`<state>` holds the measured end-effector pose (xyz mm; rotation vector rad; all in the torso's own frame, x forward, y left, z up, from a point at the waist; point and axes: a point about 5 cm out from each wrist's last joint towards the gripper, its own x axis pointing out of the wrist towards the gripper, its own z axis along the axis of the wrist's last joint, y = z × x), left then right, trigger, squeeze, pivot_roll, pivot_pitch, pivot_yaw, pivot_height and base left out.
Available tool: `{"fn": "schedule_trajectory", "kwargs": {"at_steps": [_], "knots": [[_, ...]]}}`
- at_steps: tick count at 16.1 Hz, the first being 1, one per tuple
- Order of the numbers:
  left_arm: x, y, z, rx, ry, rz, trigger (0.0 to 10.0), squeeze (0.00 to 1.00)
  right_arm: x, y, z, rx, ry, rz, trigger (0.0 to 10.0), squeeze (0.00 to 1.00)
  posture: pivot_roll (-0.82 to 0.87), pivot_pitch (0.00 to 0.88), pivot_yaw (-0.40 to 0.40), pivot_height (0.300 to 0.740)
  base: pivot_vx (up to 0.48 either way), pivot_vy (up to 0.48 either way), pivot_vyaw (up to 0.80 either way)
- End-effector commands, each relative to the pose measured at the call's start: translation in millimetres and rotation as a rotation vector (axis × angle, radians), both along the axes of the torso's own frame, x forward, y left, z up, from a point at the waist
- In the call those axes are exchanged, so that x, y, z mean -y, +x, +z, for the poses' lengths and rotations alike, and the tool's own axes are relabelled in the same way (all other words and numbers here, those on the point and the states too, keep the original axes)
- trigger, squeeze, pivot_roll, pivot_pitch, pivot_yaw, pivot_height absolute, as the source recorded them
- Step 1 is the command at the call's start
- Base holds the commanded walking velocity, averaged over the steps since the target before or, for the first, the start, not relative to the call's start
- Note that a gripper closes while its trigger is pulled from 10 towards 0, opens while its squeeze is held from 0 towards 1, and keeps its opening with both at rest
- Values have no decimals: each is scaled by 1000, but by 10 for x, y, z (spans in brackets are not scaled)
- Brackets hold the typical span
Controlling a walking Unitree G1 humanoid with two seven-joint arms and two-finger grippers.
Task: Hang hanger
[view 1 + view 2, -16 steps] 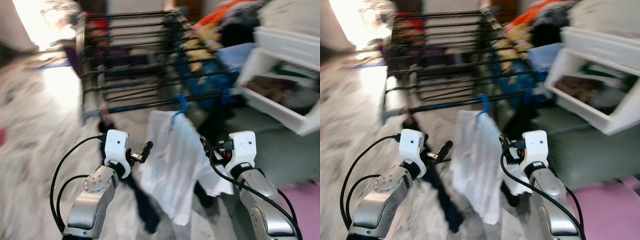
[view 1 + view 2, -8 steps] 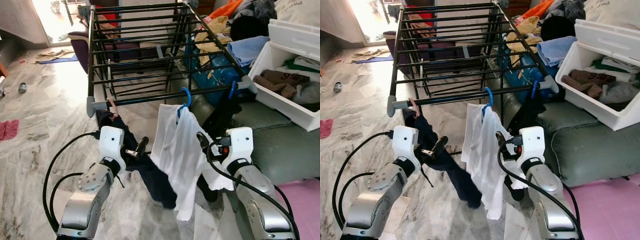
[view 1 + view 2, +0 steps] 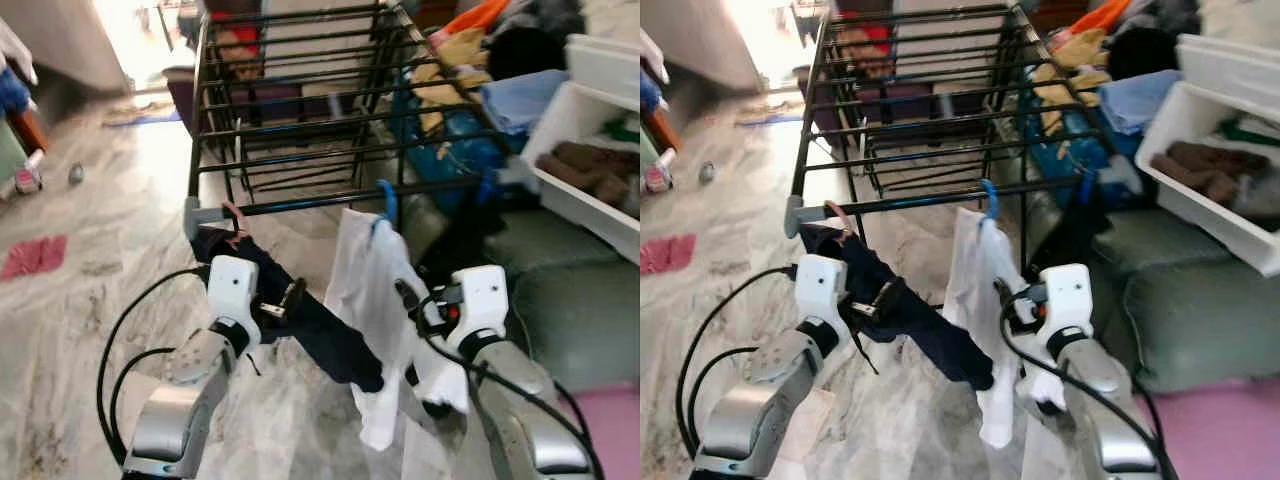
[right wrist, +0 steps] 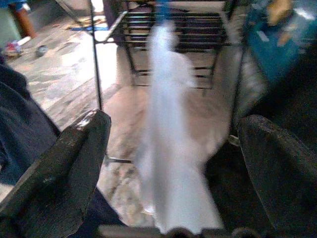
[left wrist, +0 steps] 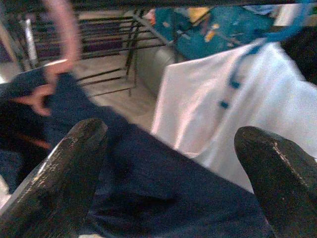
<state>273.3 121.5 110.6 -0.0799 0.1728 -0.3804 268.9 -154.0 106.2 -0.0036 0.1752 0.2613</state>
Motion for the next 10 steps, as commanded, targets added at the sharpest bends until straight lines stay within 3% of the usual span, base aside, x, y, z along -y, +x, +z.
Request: {"fn": "schedule_trajectory", "kwargs": {"at_steps": [1, 10], "knots": [[-53, 9, 7, 0, 2, 8, 10000, 0, -72, 11, 36, 10, 11, 26, 10000, 0, -60, 56, 12, 740, 0, 0, 0], [14, 1, -48, -30, 12, -17, 10000, 0, 52, 52, -27, -21, -111, -9, 10000, 0, -66, 51, 16, 740, 0, 0, 0]]}}
